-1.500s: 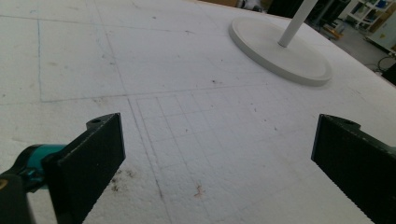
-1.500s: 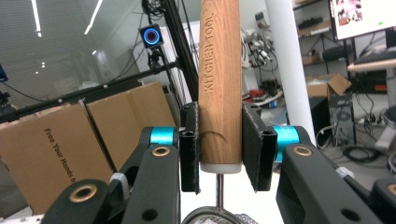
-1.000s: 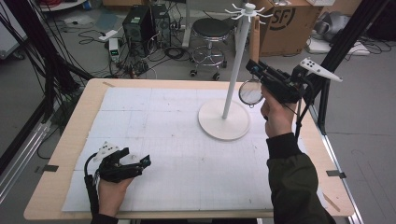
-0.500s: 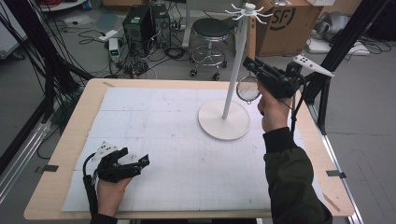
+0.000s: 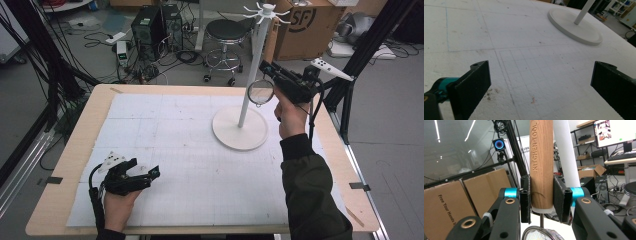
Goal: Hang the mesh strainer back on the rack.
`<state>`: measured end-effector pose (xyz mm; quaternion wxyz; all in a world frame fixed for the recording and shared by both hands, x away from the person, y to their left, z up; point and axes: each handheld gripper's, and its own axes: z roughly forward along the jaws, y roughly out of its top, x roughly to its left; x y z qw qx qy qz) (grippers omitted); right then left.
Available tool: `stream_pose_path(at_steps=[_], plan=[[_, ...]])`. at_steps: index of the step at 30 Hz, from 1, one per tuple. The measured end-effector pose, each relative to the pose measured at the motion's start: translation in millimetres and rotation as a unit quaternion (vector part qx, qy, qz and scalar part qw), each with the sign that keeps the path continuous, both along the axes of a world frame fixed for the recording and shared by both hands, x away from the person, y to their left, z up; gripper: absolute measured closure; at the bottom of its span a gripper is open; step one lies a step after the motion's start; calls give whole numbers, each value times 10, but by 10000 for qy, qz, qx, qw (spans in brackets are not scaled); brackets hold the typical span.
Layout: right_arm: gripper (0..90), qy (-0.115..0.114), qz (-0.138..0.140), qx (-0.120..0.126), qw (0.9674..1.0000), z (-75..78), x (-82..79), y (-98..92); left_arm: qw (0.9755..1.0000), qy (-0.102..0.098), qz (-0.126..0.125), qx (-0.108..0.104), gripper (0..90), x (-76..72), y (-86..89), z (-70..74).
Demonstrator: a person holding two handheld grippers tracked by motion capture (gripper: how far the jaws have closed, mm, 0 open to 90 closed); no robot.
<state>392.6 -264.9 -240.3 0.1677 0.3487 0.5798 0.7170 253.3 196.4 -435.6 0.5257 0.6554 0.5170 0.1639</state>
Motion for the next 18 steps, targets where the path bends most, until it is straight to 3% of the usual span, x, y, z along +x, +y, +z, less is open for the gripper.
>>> stream_pose_path(at_steps=[8,11,13,18], plan=[[693,74,10,4,10000,-6,-1,20,10000,-6,-21,-14,34,-4,8,-3],[431,128,-7,57,9999,-14,5,18,10000,-15,15,-17,34,-13,11,0],[325,195,-26,-5,9998,-12,-2,16,10000,-27,28,-23,34,-18,14,1],[264,271,-98,7,9996,-36,-25,-25,10000,-60,43,-25,34,-28,13,5]])
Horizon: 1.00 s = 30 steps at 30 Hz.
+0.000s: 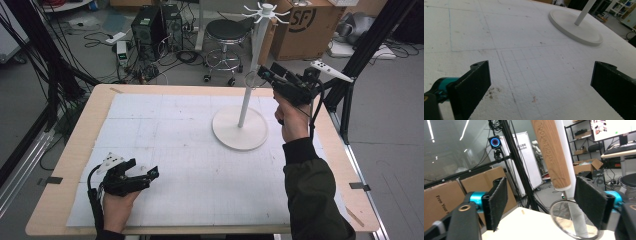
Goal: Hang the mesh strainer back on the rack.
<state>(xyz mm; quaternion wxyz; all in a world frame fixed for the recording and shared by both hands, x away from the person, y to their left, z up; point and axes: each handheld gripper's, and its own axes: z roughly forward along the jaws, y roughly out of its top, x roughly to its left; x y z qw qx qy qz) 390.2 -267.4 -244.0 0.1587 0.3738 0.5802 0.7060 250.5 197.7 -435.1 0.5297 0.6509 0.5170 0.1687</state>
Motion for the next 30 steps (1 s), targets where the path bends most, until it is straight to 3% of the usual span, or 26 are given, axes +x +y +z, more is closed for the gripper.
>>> stream_pose_path(at_steps=[6,11,30], plan=[[193,178,-38,-126,9998,-109,-67,-61,9999,-156,-5,5,34,-36,10,25],[168,194,-2,-223,9996,-215,-179,-95,9999,-148,-32,-12,34,-44,7,26],[156,387,87,-497,9980,-578,-446,-178,9995,-304,-111,46,34,-55,-58,44]])
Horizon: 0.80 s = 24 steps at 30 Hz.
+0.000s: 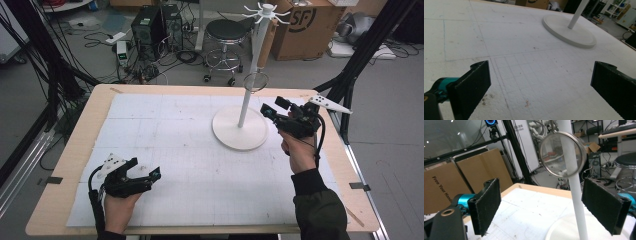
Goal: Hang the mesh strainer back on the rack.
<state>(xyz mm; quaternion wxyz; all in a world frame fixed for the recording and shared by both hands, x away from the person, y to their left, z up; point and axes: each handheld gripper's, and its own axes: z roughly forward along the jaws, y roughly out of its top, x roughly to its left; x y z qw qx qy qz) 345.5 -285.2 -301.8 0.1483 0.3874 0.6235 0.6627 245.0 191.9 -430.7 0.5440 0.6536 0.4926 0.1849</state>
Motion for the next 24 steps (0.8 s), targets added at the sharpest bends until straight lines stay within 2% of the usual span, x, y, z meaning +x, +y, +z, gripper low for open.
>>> stream_pose_path(at_steps=[5,15,19,24], plan=[[155,70,117,-77,9999,-120,-80,-8,10000,-11,-10,-11,34,-5,-10,5],[151,281,186,-183,9993,-377,-219,-61,10000,-33,-44,35,34,-5,-58,16],[151,374,184,-322,9986,-445,-253,-74,10000,-38,-67,47,34,-4,-75,21],[149,397,200,-332,9985,-557,-316,-135,9999,-54,-84,51,34,-1,-91,20]])
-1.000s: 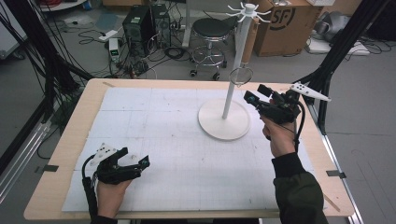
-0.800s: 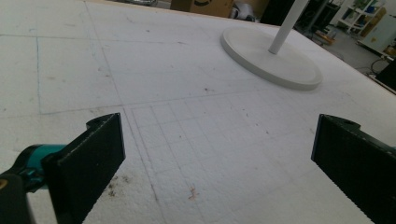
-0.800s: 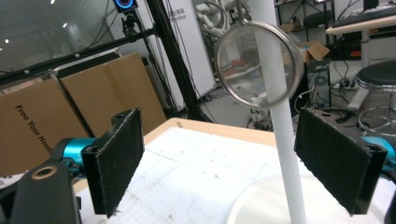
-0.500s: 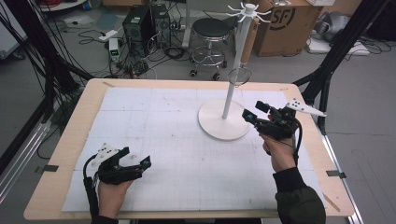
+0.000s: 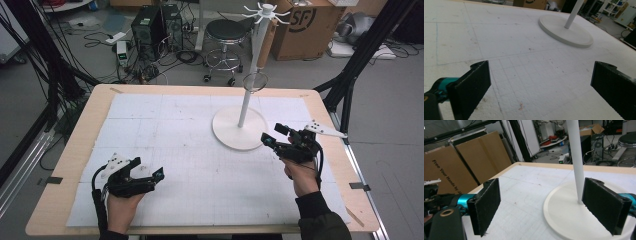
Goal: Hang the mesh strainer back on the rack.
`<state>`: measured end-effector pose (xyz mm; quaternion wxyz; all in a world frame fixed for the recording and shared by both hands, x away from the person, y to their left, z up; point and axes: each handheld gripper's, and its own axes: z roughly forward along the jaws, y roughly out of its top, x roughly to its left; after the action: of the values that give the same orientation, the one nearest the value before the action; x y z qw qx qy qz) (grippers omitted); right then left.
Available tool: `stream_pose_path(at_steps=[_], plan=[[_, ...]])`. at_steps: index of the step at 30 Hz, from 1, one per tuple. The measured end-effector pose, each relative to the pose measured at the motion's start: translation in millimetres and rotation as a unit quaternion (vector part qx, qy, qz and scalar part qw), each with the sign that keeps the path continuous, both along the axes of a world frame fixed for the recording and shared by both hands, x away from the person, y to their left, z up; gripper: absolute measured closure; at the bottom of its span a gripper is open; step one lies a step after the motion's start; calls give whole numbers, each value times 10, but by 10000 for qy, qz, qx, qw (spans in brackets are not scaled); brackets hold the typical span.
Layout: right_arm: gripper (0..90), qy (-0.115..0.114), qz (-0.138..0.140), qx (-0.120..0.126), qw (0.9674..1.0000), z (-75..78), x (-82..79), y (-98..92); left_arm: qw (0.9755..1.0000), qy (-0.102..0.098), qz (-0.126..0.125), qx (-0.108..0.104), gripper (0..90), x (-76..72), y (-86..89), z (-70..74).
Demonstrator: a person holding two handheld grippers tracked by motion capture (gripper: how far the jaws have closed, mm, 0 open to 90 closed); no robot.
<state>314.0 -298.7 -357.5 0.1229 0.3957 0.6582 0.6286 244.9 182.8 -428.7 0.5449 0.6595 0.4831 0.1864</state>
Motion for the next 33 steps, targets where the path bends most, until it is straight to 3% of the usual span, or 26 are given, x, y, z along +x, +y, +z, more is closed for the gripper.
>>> stream_pose_path(at_steps=[11,26,33], plan=[[146,153,138,-140,9997,-231,-103,-71,10000,-18,-45,78,34,-1,-47,-7],[120,266,127,-744,9968,-556,-225,-106,9996,-5,-102,261,33,15,-107,-40],[114,452,92,-497,9977,-680,-270,-209,9997,-44,-69,224,33,5,-90,-31]])
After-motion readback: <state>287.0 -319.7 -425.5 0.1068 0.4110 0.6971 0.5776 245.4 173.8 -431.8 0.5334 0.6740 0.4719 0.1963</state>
